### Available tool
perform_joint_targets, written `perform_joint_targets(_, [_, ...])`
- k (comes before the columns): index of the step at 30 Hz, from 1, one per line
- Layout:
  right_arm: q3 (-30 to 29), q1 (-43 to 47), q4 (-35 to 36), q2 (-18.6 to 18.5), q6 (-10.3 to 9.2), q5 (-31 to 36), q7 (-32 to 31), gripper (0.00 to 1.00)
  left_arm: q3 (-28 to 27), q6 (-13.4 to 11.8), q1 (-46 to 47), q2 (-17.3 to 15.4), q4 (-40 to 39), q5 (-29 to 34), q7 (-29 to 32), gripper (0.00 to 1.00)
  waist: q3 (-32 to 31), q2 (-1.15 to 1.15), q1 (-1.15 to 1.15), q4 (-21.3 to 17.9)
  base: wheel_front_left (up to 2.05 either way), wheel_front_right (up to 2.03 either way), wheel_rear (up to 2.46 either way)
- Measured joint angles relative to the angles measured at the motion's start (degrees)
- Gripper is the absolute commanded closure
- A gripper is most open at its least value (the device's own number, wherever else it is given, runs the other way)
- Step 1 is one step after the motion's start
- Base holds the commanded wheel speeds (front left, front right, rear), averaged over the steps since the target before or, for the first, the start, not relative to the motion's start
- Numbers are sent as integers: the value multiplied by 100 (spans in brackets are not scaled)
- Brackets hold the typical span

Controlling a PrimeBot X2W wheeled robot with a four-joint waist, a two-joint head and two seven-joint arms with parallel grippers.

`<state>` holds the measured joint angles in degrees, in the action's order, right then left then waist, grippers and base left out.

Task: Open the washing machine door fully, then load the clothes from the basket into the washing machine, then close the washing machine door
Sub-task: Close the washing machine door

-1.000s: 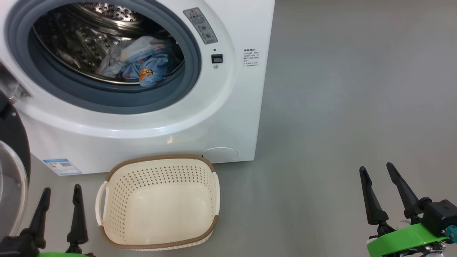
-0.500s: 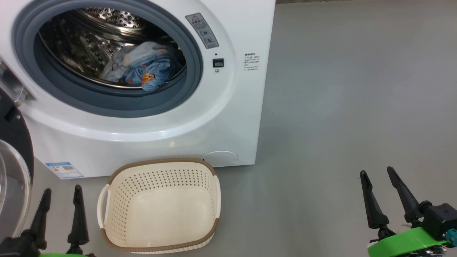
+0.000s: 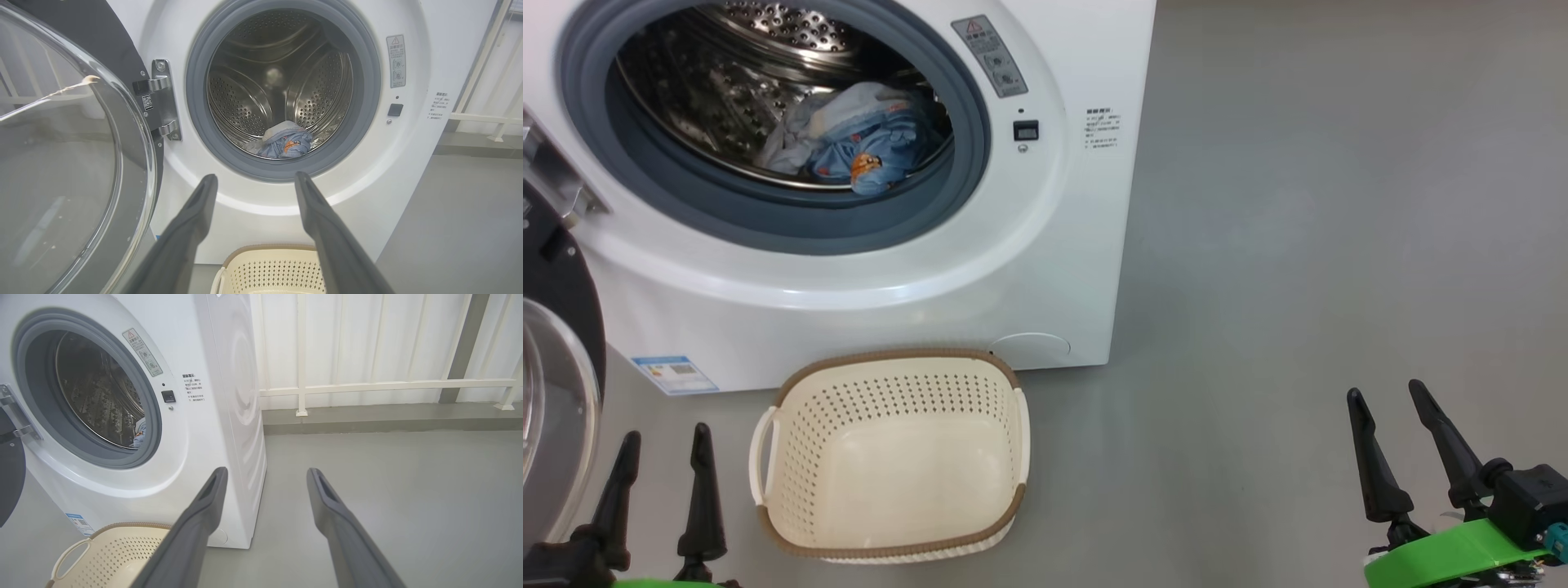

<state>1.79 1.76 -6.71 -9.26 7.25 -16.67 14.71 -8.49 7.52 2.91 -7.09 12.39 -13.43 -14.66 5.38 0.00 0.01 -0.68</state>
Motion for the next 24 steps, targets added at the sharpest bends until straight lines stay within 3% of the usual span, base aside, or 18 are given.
perform_joint_targets(11, [-2, 0, 7, 0, 0, 0, 0, 0, -4, 0, -87, 1, -111, 16, 2, 0, 30, 0, -1, 18, -104, 104, 0])
perform_joint_targets(24, [9, 1, 38, -2, -1, 0, 0, 0, 29, 0, -104, 1, -131, 51, 2, 0, 62, 0, 0, 83, -8, 8, 0])
